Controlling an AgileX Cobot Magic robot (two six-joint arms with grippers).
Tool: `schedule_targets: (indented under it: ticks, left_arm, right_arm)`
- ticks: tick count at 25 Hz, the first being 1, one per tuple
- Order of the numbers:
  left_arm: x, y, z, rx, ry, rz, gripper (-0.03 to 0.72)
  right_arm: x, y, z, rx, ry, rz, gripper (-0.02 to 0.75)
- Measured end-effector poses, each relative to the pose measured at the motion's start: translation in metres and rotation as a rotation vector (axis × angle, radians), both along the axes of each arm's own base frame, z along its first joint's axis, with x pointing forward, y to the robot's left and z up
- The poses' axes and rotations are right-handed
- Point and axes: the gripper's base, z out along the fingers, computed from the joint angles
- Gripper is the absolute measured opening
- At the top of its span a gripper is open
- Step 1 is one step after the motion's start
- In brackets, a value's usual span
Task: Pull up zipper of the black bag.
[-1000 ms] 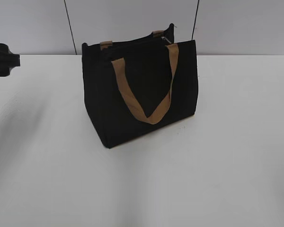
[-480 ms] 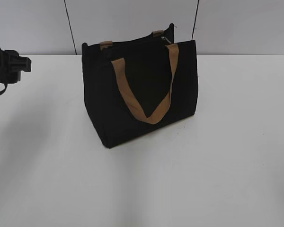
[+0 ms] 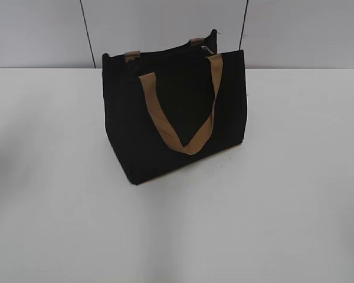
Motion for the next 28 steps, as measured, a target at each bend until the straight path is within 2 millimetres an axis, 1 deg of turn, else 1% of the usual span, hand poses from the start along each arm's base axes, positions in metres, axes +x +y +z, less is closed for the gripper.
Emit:
schedule_targets:
  ticks: [3, 5, 7, 10, 13, 16, 20, 22, 26, 28]
  left_arm:
    - [-0.013, 0.018, 0.014, -0.041, -0.002, -0.019, 0.486]
    - [-0.024, 0.026, 0.026, -0.051, -0.034, -0.045, 0.486]
    - [-0.039, 0.031, 0.033, -0.055, -0.065, -0.052, 0.486]
    - [-0.070, 0.033, 0.036, -0.062, -0.079, -0.063, 0.486]
    - [-0.107, 0.035, 0.036, -0.067, -0.057, -0.073, 0.486]
    - [-0.152, 0.037, 0.050, -0.068, -0.107, -0.082, 0.486]
    - [-0.192, 0.040, 0.053, -0.069, -0.090, -0.081, 0.486]
    - [-0.208, 0.042, 0.055, -0.063, -0.134, -0.078, 0.486]
    - [-0.236, 0.047, 0.044, -0.037, -0.213, -0.067, 0.486]
    - [-0.246, 0.048, 0.038, -0.033, -0.257, -0.065, 0.486]
  right_arm:
    - [0.000, 0.000, 0.000, 0.000, -0.001, 0.000, 0.343]
    - [0.000, 0.000, 0.000, 0.000, -0.001, 0.000, 0.343]
    - [0.000, 0.000, 0.000, 0.000, -0.001, 0.000, 0.343]
    - [0.000, 0.000, 0.000, 0.000, -0.001, 0.000, 0.343]
    - [0.000, 0.000, 0.000, 0.000, -0.001, 0.000, 0.343]
    - [0.000, 0.000, 0.000, 0.000, -0.001, 0.000, 0.343]
    - [0.000, 0.000, 0.000, 0.000, -0.001, 0.000, 0.343]
    - [0.000, 0.000, 0.000, 0.000, -0.001, 0.000, 0.343]
    - [0.000, 0.000, 0.000, 0.000, -0.001, 0.000, 0.343]
    - [0.000, 0.000, 0.000, 0.000, -0.001, 0.000, 0.343]
